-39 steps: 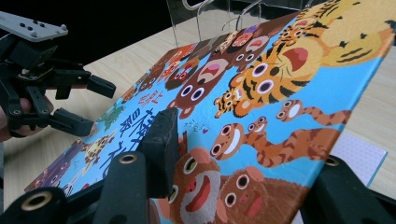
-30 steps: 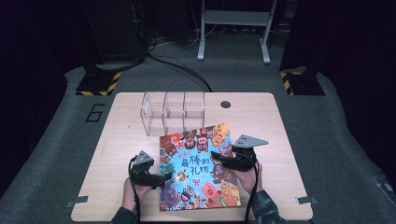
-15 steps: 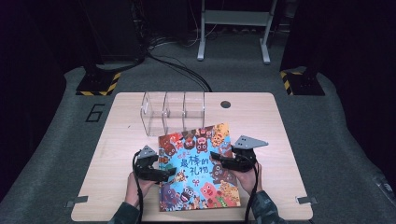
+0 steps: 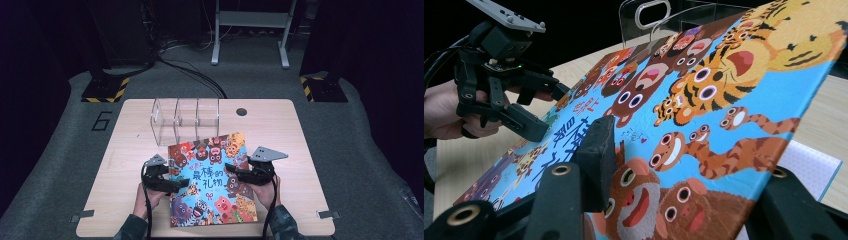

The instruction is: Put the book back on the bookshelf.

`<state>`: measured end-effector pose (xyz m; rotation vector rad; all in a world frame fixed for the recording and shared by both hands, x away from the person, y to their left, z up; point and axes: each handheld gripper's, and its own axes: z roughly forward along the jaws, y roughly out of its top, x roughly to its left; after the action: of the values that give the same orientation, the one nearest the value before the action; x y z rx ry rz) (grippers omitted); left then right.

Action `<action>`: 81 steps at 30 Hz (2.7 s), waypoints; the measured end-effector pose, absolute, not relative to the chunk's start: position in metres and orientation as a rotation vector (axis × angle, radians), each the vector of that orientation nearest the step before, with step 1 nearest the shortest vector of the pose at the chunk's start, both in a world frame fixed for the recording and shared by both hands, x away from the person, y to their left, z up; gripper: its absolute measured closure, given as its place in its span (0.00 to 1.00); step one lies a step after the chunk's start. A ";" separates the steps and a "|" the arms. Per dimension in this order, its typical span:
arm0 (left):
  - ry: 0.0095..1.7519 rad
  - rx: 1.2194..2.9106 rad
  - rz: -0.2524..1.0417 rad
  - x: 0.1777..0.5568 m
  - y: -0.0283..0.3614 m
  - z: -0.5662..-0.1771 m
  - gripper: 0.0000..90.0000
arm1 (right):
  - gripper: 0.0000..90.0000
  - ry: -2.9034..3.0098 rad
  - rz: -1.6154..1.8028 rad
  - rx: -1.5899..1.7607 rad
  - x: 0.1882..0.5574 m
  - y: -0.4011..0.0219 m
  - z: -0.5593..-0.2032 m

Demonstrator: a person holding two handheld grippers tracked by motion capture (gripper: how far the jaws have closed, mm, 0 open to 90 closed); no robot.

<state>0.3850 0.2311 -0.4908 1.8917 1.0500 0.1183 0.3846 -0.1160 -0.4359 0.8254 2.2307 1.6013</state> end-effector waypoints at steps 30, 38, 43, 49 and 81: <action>0.990 1.886 0.242 0.373 0.245 -0.476 0.15 | 0.58 2.343 1.616 1.101 0.399 -0.117 -0.436; 0.978 1.871 0.253 0.369 0.247 -0.469 0.19 | 0.56 2.349 1.600 1.164 0.402 -0.118 -0.436; 0.982 1.864 0.275 0.366 0.249 -0.464 0.25 | 0.53 2.355 1.570 1.196 0.403 -0.118 -0.436; 1.000 1.857 0.303 0.365 0.249 -0.463 0.30 | 0.53 2.364 1.551 1.202 0.402 -0.117 -0.434; 0.939 1.823 0.356 0.353 0.254 -0.443 0.48 | 0.46 2.363 1.467 1.246 0.407 -0.116 -0.427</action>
<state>0.3530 0.2539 -0.4425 1.8227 0.9387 0.3564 0.4073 -0.1159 -0.4275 1.2457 2.3628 1.4670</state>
